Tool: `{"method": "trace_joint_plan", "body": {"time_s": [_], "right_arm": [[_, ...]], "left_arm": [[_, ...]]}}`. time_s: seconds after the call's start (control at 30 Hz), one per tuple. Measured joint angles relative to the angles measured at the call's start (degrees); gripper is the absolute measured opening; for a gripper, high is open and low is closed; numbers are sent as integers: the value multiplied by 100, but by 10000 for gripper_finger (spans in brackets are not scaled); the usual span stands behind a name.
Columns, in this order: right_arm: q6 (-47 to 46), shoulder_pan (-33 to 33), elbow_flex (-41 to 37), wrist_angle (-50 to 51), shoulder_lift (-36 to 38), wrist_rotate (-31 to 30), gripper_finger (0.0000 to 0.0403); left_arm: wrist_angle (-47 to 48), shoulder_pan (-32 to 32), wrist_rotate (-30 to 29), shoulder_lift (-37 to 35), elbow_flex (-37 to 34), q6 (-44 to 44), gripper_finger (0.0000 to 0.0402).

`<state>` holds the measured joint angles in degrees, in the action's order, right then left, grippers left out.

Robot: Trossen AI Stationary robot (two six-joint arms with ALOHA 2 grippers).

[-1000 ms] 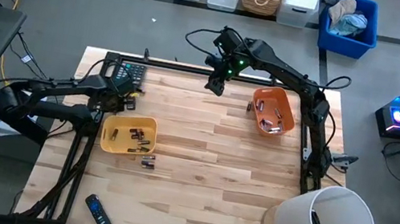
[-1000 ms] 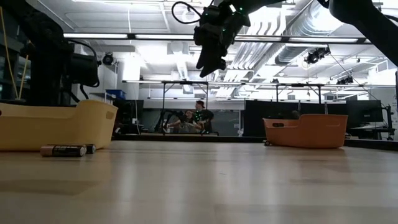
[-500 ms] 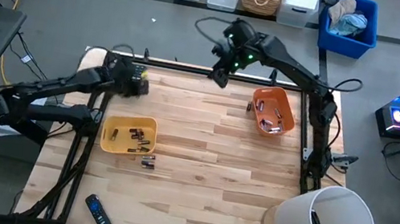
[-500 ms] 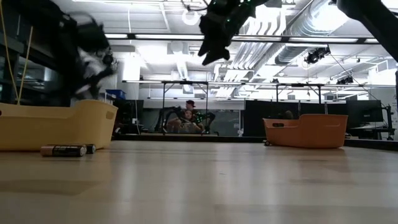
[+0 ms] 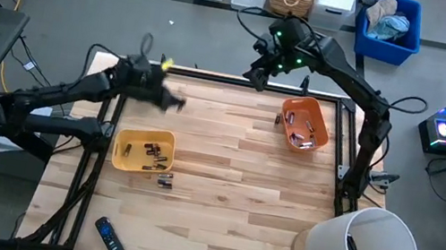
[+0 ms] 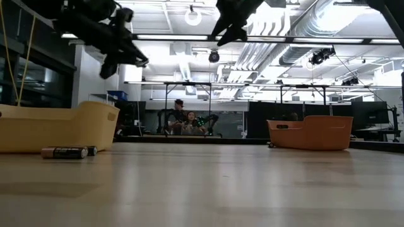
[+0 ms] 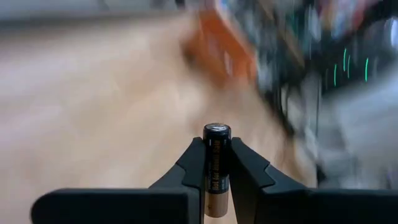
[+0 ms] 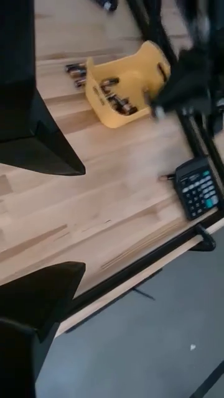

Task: Sort batteries
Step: Put the black battery into the yellow bin

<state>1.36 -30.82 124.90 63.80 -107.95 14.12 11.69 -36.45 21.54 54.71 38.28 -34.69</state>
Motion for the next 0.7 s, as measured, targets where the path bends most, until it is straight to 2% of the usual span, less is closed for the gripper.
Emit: {"method": "trace_joint_plan", "body": {"time_s": [0.07, 0.17, 0.37, 0.5, 0.7], "right_arm": [[-3, 27, 0, 161, 70, -124, 233], [-20, 89, 2, 284, 93, -291, 233], [16, 179, -9, 265, 82, -376, 233], [12, 202, -15, 170, 69, -428, 233], [-7, 198, -15, 154, 69, -447, 233]], "left_arm": [[845, 386, 65, -157, -1, 306, 31], [1972, 984, -218, -453, -4, 422, 31], [3967, 2298, -1523, -750, -21, 107, 31], [4034, 2776, -1671, -577, -256, 21, 37], [3843, 2972, -1642, -186, -170, 256, 147]]}}
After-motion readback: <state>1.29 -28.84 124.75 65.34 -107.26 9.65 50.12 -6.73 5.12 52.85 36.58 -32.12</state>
